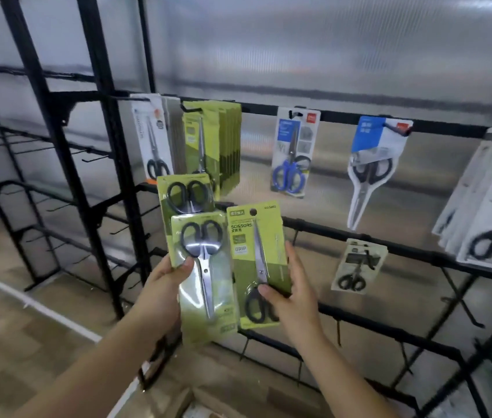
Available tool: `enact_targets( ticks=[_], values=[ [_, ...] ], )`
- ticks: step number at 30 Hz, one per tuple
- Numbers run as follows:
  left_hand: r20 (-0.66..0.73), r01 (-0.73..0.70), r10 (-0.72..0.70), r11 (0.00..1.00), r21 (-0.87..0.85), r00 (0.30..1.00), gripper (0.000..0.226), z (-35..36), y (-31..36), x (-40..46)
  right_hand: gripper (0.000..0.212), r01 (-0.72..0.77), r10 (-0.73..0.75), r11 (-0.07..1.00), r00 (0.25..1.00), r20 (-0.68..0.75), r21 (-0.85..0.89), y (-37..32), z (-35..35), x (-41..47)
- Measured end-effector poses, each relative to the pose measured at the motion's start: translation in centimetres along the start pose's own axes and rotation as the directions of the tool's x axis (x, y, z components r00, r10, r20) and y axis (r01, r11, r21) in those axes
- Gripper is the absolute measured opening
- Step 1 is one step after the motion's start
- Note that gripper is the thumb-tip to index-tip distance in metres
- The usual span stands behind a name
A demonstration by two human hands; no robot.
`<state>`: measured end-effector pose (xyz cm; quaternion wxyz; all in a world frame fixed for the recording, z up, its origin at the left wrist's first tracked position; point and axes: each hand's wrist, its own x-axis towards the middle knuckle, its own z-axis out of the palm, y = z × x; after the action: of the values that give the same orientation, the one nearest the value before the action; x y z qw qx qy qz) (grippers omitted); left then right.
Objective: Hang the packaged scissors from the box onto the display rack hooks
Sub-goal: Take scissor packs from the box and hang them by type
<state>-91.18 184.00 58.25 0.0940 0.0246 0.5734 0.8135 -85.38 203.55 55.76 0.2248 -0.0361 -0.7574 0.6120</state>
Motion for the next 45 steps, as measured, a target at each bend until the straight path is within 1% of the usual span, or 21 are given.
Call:
enact_targets(
  ticks=[4,7,11,14,16,19,22,26,28,30,31,32,33,34,35,36,37,38,39,43,45],
  values=[
    [-0.098,0.005,0.001,0.998,0.060,0.995,0.026,-6.3,2.3,0.9,0.084,-0.037,0.037,0.999,0.999,-0.030,0.007,-1.0,4.5,0.4],
    [-0.133,-0.023,0.033,0.997,0.078,0.991,0.020,-9.4,4.5,2.4,0.081,0.041,-0.041,0.999,0.998,-0.053,0.000,-3.1,7.5,1.9],
    [-0.040,-0.116,0.119,0.990,0.079,0.992,0.022,-11.3,8.0,4.7,0.078,0.167,-0.162,0.986,0.979,-0.123,0.025,-7.3,10.6,5.4],
    [0.053,-0.142,0.142,0.990,-0.002,0.988,0.030,-11.8,10.4,6.5,0.079,0.215,-0.212,0.976,0.970,-0.123,0.016,-10.6,12.2,7.9],
    [0.100,-0.143,0.148,0.988,-0.053,0.984,0.032,-12.1,11.5,7.7,0.079,0.215,-0.218,0.976,0.969,-0.116,-0.043,-12.0,12.9,9.3],
    [0.189,-0.142,0.152,0.988,-0.064,0.970,0.034,-12.5,12.1,8.9,0.079,0.165,-0.190,0.965,0.975,-0.111,-0.202,-12.9,13.7,10.3],
    [0.261,-0.121,0.137,0.990,-0.077,0.956,0.029,-12.7,12.3,9.7,0.079,0.119,-0.169,0.936,0.977,-0.128,-0.332,-13.2,14.4,10.8],
    [0.327,-0.047,0.082,0.992,-0.114,0.941,0.023,-12.8,12.7,10.7,0.077,0.012,-0.087,0.914,0.982,-0.166,-0.405,-14.3,15.1,12.3],
    [0.358,-0.042,0.083,0.992,-0.122,0.930,0.026,-12.7,13.1,11.1,0.078,-0.063,-0.043,0.860,0.980,-0.193,-0.506,-14.6,15.6,12.5],
    [0.392,-0.035,0.091,0.989,-0.145,0.915,0.035,-12.7,13.3,11.4,0.075,-0.073,-0.120,0.759,0.961,-0.250,-0.647,-13.9,16.3,11.8],
    [0.404,-0.028,0.092,0.986,-0.162,0.910,0.038,-12.7,13.3,11.6,0.071,-0.027,-0.203,0.749,0.942,-0.268,-0.662,-13.4,16.8,11.2],
    [0.415,-0.017,0.090,0.984,-0.177,0.905,0.039,-12.7,13.2,11.8,0.067,0.029,-0.251,0.773,0.931,-0.264,-0.633,-12.7,17.3,10.5],
    [0.427,-0.006,0.088,0.982,-0.189,0.900,0.038,-12.6,13.1,11.9,0.065,0.053,-0.217,0.830,0.947,-0.235,-0.555,-12.1,17.8,9.7],
    [0.435,0.002,0.087,0.980,-0.200,0.896,0.037,-12.4,13.0,12.0,0.065,0.011,-0.095,0.902,0.980,-0.173,-0.432,-11.7,18.5,8.9],
    [0.435,0.007,0.089,0.977,-0.214,0.896,0.035,-12.3,12.9,12.0,0.066,-0.079,0.062,0.951,0.996,-0.067,-0.298,-11.3,19.0,8.3],
    [0.428,0.009,0.094,0.973,-0.232,0.899,0.034,-12.1,12.8,12.2,0.061,-0.182,0.195,0.965,0.979,0.052,-0.190,-10.7,19.5,7.9],
    [0.416,0.010,0.098,0.968,-0.249,0.904,0.033,-12.0,12.7,12.3,0.046,-0.253,0.269,0.960,0.953,0.142,-0.123,-10.1,19.8,7.7],
    [0.399,0.007,0.099,0.967,-0.256,0.912,0.033,-12.0,12.8,12.5,0.027,-0.280,0.294,0.955,0.941,0.167,-0.103,-9.4,20.0,7.6],
    [0.379,0.000,0.099,0.968,-0.252,0.920,0.032,-12.1,12.9,12.8,0.015,-0.279,0.290,0.956,0.946,0.146,-0.092,-9.0,19.9,7.6],
    [0.349,-0.033,0.119,0.969,-0.243,0.930,0.021,-13.4,13.9,14.1,0.036,-0.187,0.190,0.975,0.982,0.016,-0.120,-9.1,18.0,8.4],
    [0.379,-0.025,0.099,0.981,-0.194,0.920,0.024,-14.2,14.2,14.5,0.041,-0.139,0.152,0.956,0.988,0.032,-0.259,-9.6,16.7,9.1]
  ],
)
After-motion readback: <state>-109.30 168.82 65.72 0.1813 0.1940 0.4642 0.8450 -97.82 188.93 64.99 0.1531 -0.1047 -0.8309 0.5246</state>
